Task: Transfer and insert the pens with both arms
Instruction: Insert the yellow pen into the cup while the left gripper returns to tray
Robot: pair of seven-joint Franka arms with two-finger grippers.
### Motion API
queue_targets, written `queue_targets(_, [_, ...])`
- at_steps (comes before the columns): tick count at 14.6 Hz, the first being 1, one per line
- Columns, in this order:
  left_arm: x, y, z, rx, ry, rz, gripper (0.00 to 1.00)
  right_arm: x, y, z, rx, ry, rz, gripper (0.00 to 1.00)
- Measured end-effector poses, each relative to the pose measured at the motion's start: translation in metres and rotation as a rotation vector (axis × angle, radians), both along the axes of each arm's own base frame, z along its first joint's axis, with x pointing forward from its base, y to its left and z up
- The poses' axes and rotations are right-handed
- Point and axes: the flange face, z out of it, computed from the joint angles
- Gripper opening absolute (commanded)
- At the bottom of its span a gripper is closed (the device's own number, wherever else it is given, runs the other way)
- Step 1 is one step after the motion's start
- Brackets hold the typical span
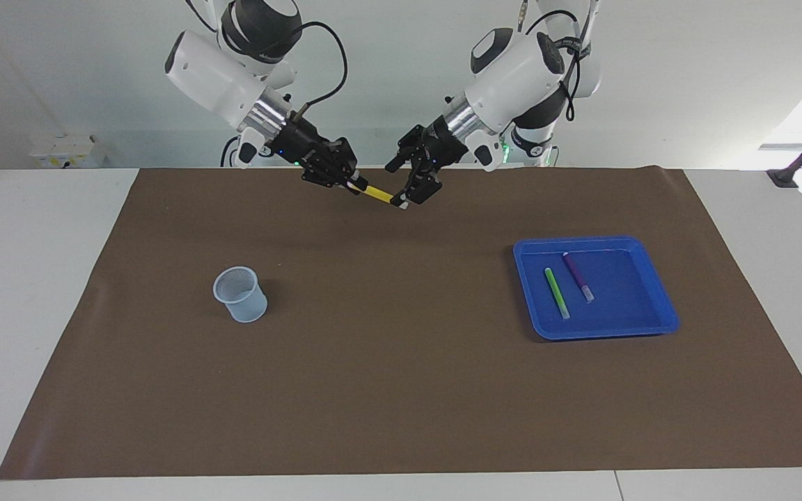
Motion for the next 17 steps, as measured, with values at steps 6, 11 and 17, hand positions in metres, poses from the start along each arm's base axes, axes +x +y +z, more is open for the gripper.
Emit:
queue_targets(6, [0.036, 0.062, -0.019, 0.038, -0.079, -0.023, 1.00, 0.027, -0.100, 0.008, -0.394, -0.152, 0.274, 0.00])
queue_targets(11, [0.054, 0.120, -0.031, 0.138, -0.196, -0.236, 1.00, 0.061, -0.131, 0.017, -0.590, -0.238, 0.415, 0.00])
queue_targets(17, [0.072, 0.218, -0.043, 0.240, -0.317, -0.502, 1.00, 0.106, -0.158, -0.028, -0.642, -0.226, 0.539, 0.00])
